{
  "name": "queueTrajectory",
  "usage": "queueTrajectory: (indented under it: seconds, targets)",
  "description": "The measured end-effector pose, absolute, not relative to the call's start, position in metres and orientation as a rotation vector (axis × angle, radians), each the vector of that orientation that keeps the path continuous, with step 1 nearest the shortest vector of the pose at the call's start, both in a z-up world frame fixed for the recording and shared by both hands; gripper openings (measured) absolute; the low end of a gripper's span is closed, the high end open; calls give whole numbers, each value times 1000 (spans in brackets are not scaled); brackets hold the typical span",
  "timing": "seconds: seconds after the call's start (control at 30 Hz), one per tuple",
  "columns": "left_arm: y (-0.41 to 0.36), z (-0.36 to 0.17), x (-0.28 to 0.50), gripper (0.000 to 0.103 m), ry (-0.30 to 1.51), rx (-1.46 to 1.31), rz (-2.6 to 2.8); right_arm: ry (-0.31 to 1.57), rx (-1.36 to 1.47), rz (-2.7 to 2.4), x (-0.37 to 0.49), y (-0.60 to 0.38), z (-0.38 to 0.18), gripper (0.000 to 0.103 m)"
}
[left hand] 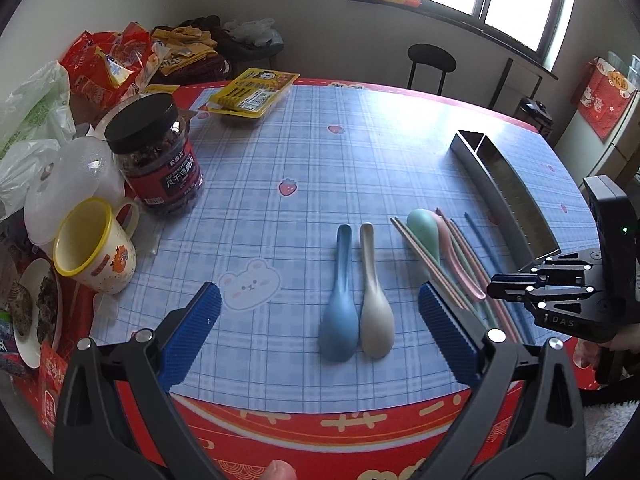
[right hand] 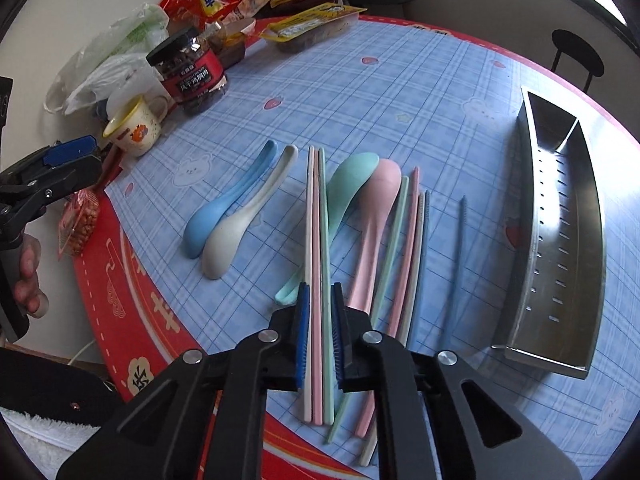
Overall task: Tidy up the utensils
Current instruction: 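Lower right tool onto a green chopstick while left tool moves to the blue spoon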
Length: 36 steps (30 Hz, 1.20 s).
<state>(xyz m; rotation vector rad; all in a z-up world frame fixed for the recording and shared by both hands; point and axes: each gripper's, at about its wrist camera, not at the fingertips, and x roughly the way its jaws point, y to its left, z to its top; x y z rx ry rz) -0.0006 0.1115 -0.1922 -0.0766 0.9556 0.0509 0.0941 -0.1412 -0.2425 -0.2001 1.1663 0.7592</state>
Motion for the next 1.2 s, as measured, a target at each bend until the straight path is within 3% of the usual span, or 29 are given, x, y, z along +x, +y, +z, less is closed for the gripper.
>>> queueTrajectory:
  seconds: [0.73, 1.2]
  targets:
    - [117, -219, 11, 97, 1025, -152, 56, 1266, -209, 740, 115, -124, -276, 7]
    - [121, -244, 16, 97, 1106, -212, 42, 1287, -310, 710, 99, -127, -288, 11]
